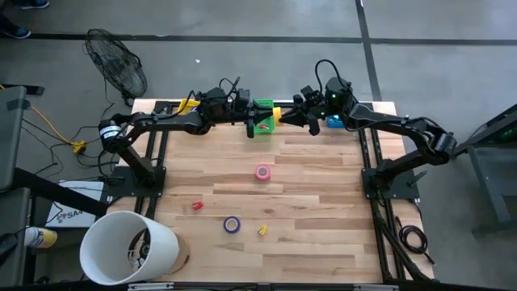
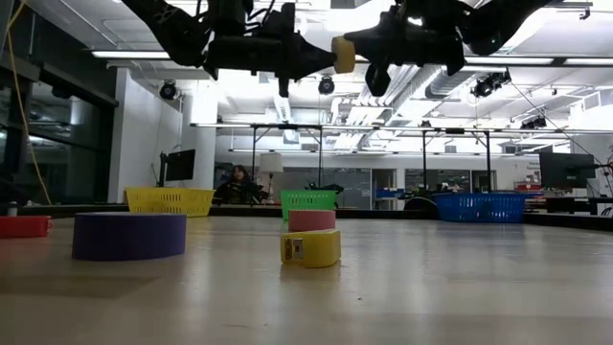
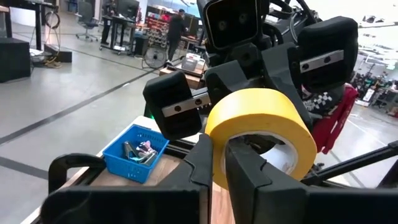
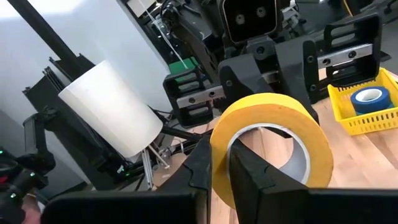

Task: Pick and place Stapler, Stapler remover, tape
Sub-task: Put the yellow tape into the yellow basket

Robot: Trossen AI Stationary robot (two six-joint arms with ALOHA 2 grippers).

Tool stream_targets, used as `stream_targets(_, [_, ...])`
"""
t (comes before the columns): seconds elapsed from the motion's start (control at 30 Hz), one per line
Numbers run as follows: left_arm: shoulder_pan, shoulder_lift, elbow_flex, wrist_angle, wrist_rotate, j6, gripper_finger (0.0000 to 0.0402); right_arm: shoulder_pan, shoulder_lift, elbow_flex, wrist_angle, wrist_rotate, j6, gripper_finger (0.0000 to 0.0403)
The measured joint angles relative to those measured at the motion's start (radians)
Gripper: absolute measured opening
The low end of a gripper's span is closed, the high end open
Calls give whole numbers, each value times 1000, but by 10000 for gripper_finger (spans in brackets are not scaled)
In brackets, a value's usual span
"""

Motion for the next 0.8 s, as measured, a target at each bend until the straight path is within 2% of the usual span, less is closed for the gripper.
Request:
stream_targets(0.1, [0, 0, 0, -12, -21, -1, 11, 0, 0, 0, 0, 31, 30, 31])
stream_targets(0.33, [0, 0, 2, -44, -103, -13, 1, -6, 3, -2, 19, 48, 79, 120])
stream_targets(0.47, [0, 0, 2, -43, -121, -11, 1, -19, 2, -2, 23, 50, 100, 155])
stream_targets(0.6, [0, 0, 2, -46, -101, -10, 1, -15, 2, -2, 24, 49, 96, 168])
stream_targets(0.8, [0, 0, 2, -47, -87, -10, 1, -9, 1, -2, 25, 55, 76, 162])
